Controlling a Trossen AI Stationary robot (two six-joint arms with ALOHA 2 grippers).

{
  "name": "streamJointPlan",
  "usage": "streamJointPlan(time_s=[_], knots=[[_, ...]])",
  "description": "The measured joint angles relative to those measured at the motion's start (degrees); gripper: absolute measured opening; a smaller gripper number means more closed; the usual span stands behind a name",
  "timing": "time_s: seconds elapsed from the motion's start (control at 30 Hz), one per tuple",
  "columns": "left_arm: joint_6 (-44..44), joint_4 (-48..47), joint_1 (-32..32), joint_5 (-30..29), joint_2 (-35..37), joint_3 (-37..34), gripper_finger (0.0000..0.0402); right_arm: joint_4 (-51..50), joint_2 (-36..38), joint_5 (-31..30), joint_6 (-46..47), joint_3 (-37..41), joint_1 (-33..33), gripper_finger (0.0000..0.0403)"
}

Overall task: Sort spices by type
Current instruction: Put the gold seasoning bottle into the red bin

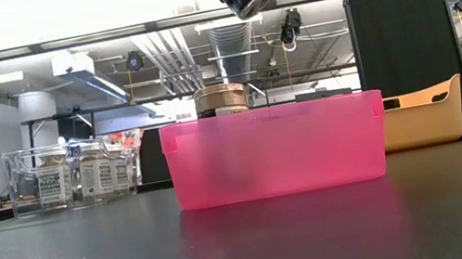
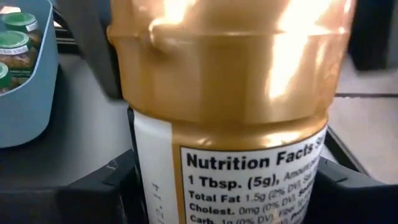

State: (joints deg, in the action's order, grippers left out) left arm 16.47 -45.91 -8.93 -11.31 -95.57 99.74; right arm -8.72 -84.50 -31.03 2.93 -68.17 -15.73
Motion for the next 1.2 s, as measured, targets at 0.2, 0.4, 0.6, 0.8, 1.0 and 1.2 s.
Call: streamJointPlan(time_s=[0.2,0.4,0.6,0.8,1.0,1.2], knots=[[1.0,-2.7,0.0,-0.2,0.9,0.0,0.0347,0.3,0.2,0.0,2.4,1.7,-0.1,0.0263],[0.4,-6.8,0.1,-0.3,2.5,0.0,0.035,5.1,1.5,-2.5,4.5,6.9,-0.3,0.0263],[-0.6,-8.0,0.1,-2.4,5.0,0.0,0.0349,19.4,2.6,-3.0,3.0,15.5,-0.3,0.0263],[-5.0,-10.0,-0.1,-3.0,6.3,0.0,0.0349,42.2,2.5,-3.1,-3.6,26.6,-1.6,0.0263],[-6.7,-8.9,-2.2,-6.1,6.4,-0.7,0.0349,62.8,2.3,0.6,-11.3,35.1,-2.2,0.0263],[-5.2,1.8,-6.5,-8.0,7.7,-7.0,0.0349,69.5,2.3,5.4,-16.1,38.9,-2.1,0.0263]])
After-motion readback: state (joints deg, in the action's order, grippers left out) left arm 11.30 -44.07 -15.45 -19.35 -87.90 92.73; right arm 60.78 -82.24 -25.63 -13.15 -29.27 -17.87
